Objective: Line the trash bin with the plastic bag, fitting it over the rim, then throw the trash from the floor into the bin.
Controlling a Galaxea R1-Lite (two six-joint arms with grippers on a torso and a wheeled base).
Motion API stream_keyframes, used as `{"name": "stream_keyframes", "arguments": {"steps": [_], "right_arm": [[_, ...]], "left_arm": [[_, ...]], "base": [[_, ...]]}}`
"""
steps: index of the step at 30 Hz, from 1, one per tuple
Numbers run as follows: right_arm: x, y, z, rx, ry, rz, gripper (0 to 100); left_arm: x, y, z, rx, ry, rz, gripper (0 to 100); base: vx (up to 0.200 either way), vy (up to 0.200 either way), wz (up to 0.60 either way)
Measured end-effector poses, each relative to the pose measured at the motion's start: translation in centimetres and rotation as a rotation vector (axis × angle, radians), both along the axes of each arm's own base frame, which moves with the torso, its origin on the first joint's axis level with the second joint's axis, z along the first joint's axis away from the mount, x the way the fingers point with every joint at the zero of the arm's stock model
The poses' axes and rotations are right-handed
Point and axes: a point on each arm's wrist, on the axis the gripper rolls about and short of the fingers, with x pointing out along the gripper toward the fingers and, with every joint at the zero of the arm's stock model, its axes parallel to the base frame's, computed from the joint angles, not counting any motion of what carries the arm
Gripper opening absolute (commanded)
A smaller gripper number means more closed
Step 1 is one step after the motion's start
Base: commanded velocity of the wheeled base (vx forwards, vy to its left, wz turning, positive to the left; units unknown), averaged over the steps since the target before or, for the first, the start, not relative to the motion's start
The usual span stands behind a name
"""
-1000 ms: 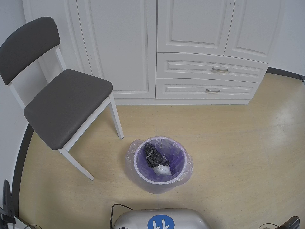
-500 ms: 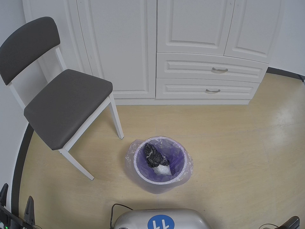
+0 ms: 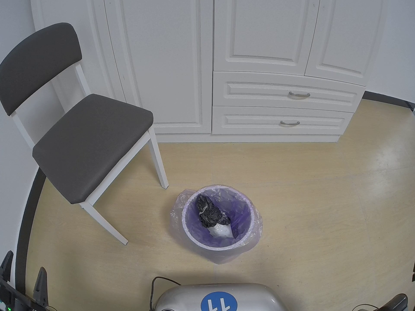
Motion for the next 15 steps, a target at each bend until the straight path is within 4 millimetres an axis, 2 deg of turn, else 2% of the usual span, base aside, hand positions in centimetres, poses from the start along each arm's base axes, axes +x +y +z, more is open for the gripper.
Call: {"name": "stream_keyframes", "arguments": {"steps": [7, 15], "right_arm": [[0.7, 0.0, -2.2, -0.006, 0.223, 0.006, 100], [0.9, 0.0, -3.5, -0.001, 0.354, 0.011, 100]], "left_arm": [[0.0, 0.0, -0.5, -0.034, 0.049, -0.018, 100], [0.0, -0.1, -0.5, -0.047, 0.051, -0.031, 100]], "base": [[0.000, 0.000, 0.00], [0.000, 0.000, 0.00]]}}
